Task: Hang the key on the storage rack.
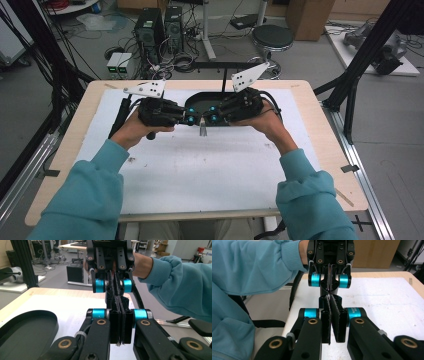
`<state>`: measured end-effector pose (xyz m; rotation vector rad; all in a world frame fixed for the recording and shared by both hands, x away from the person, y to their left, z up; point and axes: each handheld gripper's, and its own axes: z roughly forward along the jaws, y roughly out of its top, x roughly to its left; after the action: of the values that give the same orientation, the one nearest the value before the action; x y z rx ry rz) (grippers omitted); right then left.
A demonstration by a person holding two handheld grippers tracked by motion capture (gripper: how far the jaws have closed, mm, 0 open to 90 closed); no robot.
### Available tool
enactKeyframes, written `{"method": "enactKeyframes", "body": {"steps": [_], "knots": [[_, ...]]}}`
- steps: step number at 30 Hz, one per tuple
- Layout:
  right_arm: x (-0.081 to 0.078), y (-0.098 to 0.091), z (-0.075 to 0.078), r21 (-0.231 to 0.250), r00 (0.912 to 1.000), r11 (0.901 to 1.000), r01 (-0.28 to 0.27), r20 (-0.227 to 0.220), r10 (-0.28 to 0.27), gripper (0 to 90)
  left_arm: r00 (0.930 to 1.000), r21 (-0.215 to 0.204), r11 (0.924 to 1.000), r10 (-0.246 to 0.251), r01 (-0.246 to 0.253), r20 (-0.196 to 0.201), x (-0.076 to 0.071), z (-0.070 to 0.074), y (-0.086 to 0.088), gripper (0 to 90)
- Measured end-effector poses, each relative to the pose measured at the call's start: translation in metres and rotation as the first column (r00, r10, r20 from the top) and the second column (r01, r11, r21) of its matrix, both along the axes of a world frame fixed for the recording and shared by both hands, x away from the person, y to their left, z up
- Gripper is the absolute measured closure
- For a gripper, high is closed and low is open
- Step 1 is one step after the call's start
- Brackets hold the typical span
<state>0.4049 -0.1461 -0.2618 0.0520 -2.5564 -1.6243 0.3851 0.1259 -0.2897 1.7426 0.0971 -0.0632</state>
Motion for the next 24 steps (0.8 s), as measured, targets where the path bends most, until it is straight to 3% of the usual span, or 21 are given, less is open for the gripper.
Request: {"method": "enactKeyframes", "body": {"steps": [2, 5, 6, 9, 14, 17, 19, 21, 24], "knots": [[-0.002, 0.000, 0.001, -0.021, 0.9997, 0.9996, 0.018, -0.016, -0.018, 88.5, 1.0000, 0.000, 1.0000, 0.005, -0.005, -0.007, 0.000, 0.000, 0.000, 88.2], [-0.002, 0.001, 0.002, -0.018, 0.9996, 0.9994, 0.028, 0.008, -0.028, 89.0, 1.0000, 0.003, 1.0000, 0.004, -0.004, -0.005, 0.002, -0.001, 0.001, 88.2], [-0.003, 0.000, 0.002, -0.030, 0.9995, 0.9990, 0.031, -0.008, -0.032, 89.0, 0.9999, -0.002, 1.0000, 0.005, -0.005, -0.012, 0.002, -0.001, 0.001, 88.2], [-0.003, 0.002, 0.002, -0.023, 0.9992, 0.9990, 0.039, 0.010, -0.039, 89.2, 0.9997, -0.007, 1.0000, 0.004, -0.004, -0.025, 0.002, -0.001, 0.001, 88.1], [-0.003, 0.002, 0.003, -0.030, 0.9991, 0.9986, 0.043, -0.005, -0.043, 89.2, 0.9992, -0.016, 0.9998, 0.009, -0.009, -0.039, 0.003, -0.001, 0.002, 87.1], [-0.002, 0.001, 0.003, -0.040, 0.9983, 0.9975, 0.058, 0.001, -0.058, 89.2, 0.9990, -0.016, 0.9994, 0.031, -0.032, -0.030, 0.003, 0.000, 0.005, 72.4], [-0.002, 0.000, 0.004, -0.046, 0.9971, 0.9961, 0.075, -0.011, -0.076, 89.2, 0.9976, -0.002, 0.9976, 0.070, -0.070, -0.001, 0.002, 0.000, 0.006, 65.0], [0.001, -0.002, 0.004, -0.033, 0.9957, 0.9952, 0.092, -0.004, -0.092, 89.2, 0.9949, 0.004, 0.9949, 0.101, -0.101, 0.007, 0.004, -0.001, 0.008, 47.1], [0.006, -0.008, 0.004, -0.041, 0.9910, 0.9904, 0.132, -0.014, -0.133, 89.1, 0.9819, 0.038, 0.9814, 0.187, -0.188, 0.031, 0.003, -0.005, 0.016, 25.0]]}}
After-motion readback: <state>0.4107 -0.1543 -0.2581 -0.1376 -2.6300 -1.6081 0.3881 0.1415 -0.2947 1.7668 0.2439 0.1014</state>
